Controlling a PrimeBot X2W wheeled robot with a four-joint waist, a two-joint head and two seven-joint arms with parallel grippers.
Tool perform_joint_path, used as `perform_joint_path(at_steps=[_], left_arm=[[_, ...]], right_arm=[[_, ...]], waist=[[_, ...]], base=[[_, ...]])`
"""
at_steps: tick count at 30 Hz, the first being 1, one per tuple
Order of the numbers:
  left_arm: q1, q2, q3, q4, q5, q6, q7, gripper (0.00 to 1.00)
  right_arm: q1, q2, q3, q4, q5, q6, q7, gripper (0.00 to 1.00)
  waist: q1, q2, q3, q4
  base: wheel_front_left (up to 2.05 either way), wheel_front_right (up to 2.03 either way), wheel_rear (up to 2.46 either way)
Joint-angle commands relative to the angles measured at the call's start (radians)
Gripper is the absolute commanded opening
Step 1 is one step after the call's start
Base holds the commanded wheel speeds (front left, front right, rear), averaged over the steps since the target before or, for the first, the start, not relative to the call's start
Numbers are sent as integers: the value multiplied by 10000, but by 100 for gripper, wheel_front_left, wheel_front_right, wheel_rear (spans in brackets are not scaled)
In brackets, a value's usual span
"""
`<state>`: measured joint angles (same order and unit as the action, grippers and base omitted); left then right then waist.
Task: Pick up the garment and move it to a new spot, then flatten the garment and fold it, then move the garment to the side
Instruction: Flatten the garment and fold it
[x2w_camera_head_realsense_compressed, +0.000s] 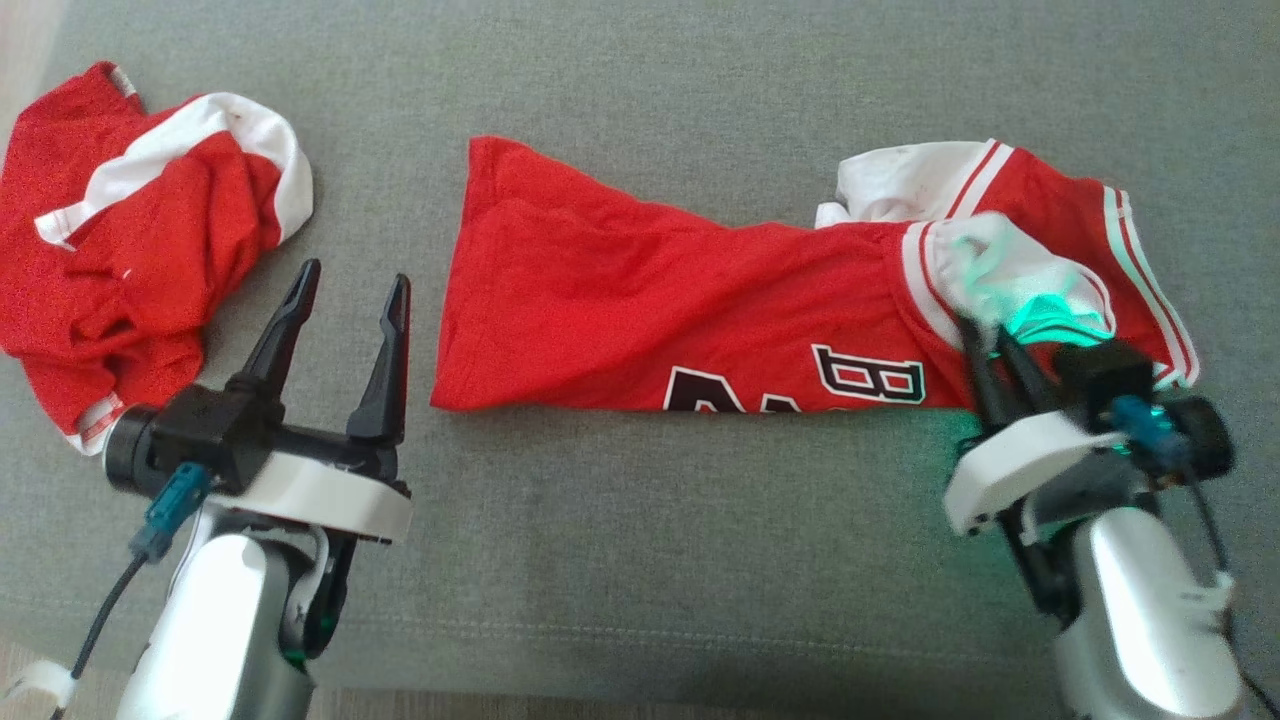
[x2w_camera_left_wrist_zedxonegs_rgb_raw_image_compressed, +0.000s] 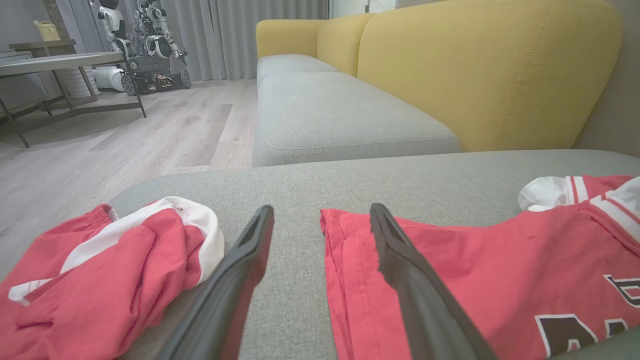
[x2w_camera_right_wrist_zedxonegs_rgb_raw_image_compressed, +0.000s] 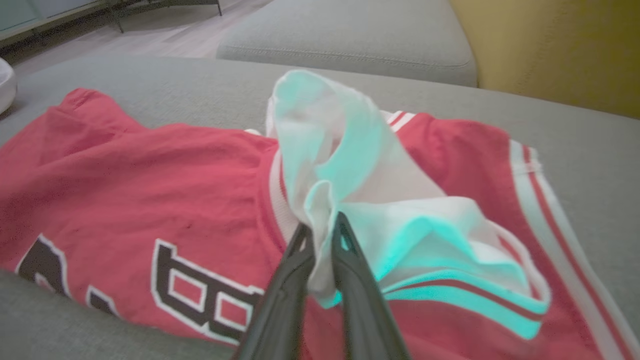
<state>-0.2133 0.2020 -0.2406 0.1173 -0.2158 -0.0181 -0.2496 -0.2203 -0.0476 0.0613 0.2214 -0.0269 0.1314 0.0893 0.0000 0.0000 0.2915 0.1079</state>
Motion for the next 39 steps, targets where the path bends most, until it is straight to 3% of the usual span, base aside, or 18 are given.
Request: perform_joint_path(at_steps=[1, 9, 14, 15, 16, 24, 30, 39], left_arm=[[-466, 159, 430, -292, -64, -32, -117, 100], [-544, 84, 603, -472, -2, -87, -120, 100], [-603, 15, 663, -492, 56, -178, -121, 100], [-609, 0, 676, -487, 67, -195, -121, 100], [-614, -15, 688, -477, 76, -212, -121, 100], [-542, -81, 846, -410, 172, -298, -121, 100], [-323, -60, 1013, -401, 252, -293, -121, 100], [25, -38, 1087, -361, 373, -258, -122, 100]], right_arm=[[-355, -26, -13, -449, 5, -7, -158, 0], [-707, -26, -1513, -1085, -217, -7, -310, 0], [-1145, -26, -1787, -648, -152, -7, -329, 2], [-1213, -26, -1847, -459, -65, -7, -317, 83], [-1271, -26, -1904, -285, -35, -7, -334, 100], [-1265, -26, -2107, 301, 605, -7, -995, 100], [-883, -26, -1902, -628, 881, -7, -1349, 100], [86, -26, -1375, -2125, 982, -7, -986, 100]], waist=[[0, 0, 61, -20], [0, 0, 290, -162], [0, 0, 385, -198], [0, 0, 394, -202], [0, 0, 400, -202], [0, 0, 267, -256], [0, 0, -76, -353], [0, 0, -634, -400]], base=[[0, 0, 0], [0, 0, 0], [0, 0, 0], [0, 0, 0], [0, 0, 0], [0, 0, 0], [0, 0, 0], [0, 0, 0]])
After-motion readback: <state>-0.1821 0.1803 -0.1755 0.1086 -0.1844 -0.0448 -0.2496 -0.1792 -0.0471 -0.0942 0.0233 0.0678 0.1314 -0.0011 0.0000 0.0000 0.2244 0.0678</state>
